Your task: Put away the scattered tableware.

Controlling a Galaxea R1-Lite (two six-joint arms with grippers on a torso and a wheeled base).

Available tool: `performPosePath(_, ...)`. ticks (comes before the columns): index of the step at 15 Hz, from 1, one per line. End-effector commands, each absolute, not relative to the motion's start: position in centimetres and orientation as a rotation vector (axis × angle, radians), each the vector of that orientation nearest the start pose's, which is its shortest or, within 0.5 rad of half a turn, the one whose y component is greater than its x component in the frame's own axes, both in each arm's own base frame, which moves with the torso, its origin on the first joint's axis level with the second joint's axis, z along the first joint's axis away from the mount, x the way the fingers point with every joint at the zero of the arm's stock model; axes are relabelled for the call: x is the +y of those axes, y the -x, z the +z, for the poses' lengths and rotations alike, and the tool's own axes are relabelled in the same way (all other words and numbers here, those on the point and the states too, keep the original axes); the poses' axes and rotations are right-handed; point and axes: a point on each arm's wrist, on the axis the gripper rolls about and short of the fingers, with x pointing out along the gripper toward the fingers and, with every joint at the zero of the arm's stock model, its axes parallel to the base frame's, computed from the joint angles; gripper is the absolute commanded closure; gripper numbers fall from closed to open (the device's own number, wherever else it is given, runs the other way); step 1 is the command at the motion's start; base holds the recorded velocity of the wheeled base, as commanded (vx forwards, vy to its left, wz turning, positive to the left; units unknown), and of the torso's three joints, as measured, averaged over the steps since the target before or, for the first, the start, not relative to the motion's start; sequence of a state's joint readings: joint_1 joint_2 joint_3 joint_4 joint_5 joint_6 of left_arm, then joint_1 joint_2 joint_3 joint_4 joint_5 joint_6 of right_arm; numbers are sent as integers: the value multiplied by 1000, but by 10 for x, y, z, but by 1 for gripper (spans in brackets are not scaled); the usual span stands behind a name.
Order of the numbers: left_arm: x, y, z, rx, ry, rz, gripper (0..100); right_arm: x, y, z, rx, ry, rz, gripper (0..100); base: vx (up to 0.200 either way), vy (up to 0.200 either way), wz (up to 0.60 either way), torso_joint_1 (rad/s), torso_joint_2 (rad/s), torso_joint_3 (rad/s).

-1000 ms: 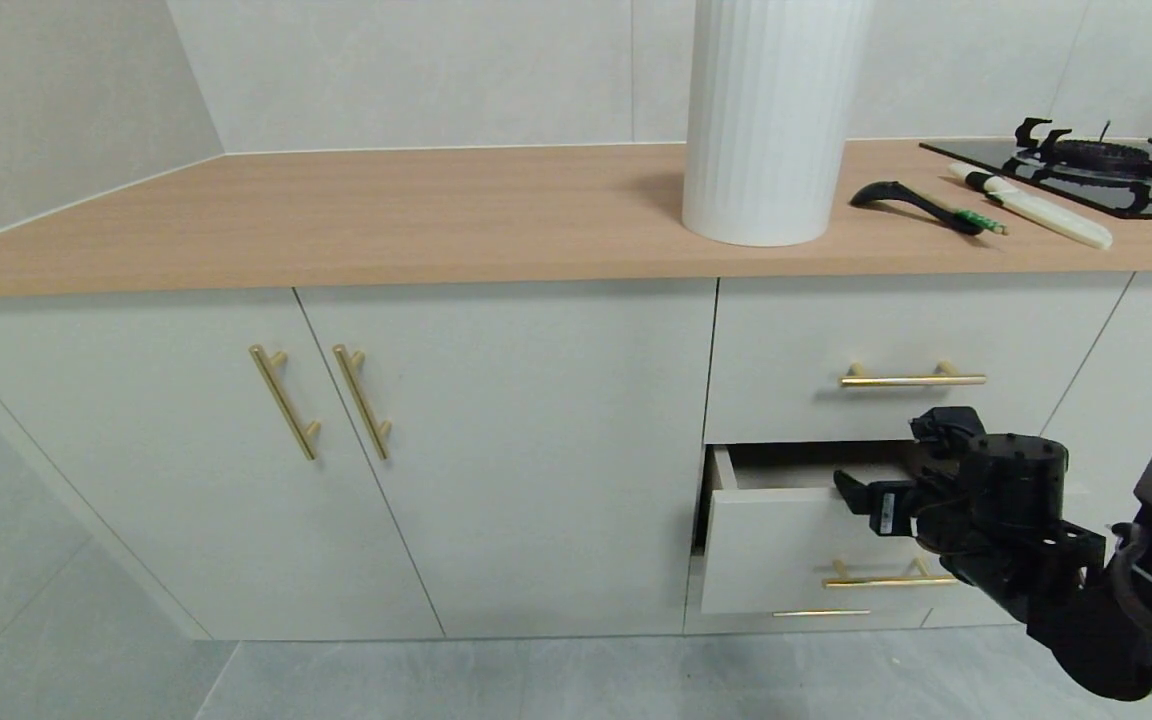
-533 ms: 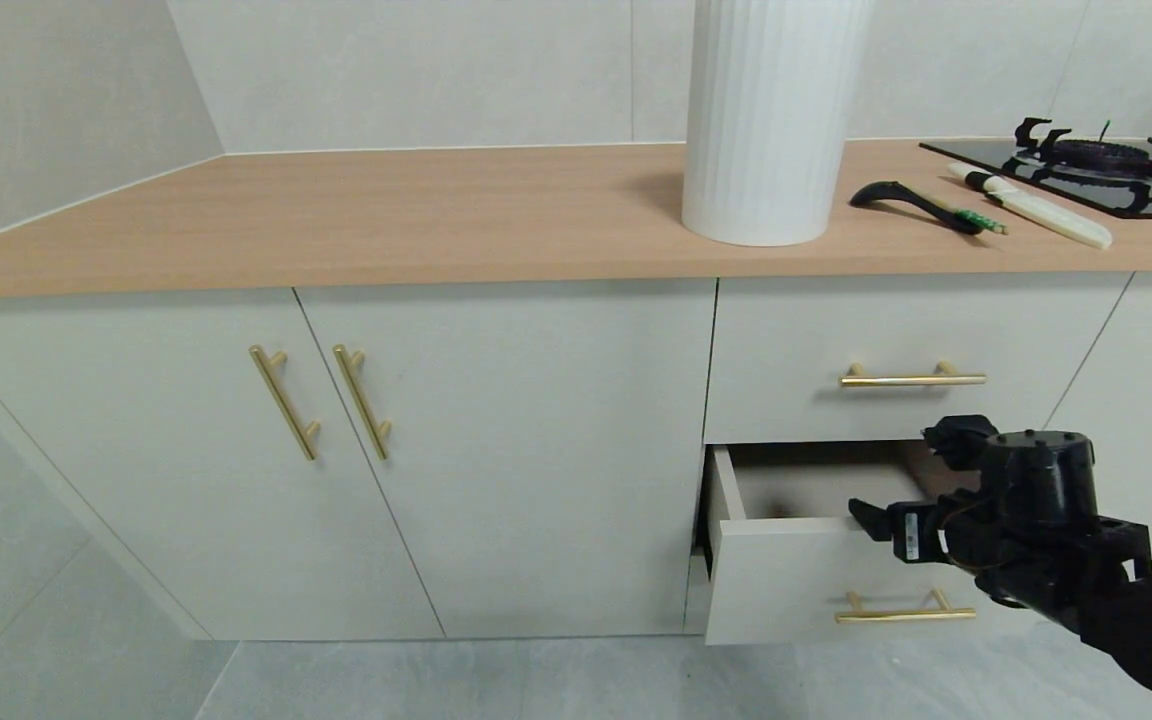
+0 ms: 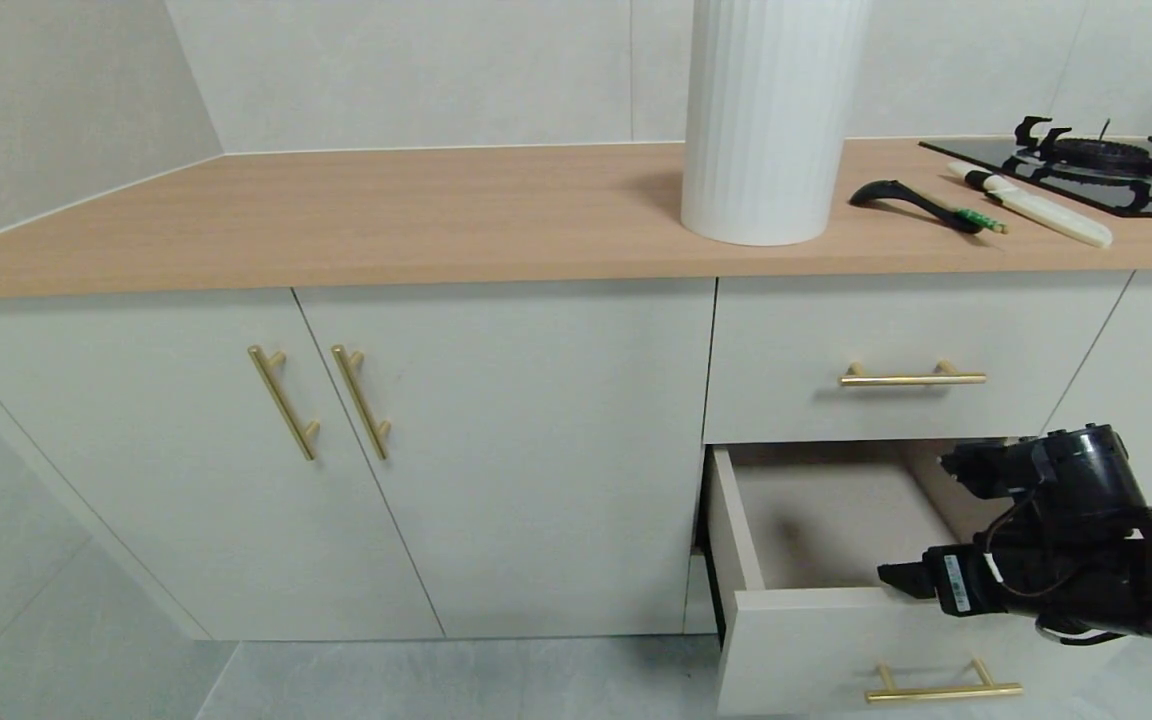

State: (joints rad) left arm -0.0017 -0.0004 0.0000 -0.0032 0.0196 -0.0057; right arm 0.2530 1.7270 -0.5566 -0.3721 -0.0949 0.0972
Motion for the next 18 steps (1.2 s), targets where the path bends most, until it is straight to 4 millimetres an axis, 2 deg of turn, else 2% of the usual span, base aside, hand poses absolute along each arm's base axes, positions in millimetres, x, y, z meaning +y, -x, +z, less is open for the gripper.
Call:
performPosePath(1, 0, 23, 76, -5, 6, 18, 0, 64, -246, 105, 767, 42, 124, 0, 0, 0, 0, 0, 0, 0)
performPosePath(7, 0, 23, 76, -3, 6, 18, 0, 69, -237, 102, 908, 84, 143, 0, 0, 0, 0, 0, 0, 0)
performPosePath(11, 0, 23, 76, -3, 6, 18, 0, 67, -230, 109, 1000, 105, 136, 0, 0, 0, 0, 0, 0, 0)
performPosePath(18, 0, 23, 76, -5, 6, 18, 0, 76, -211, 110, 1118, 185, 192, 0, 0, 0, 0, 0, 0, 0)
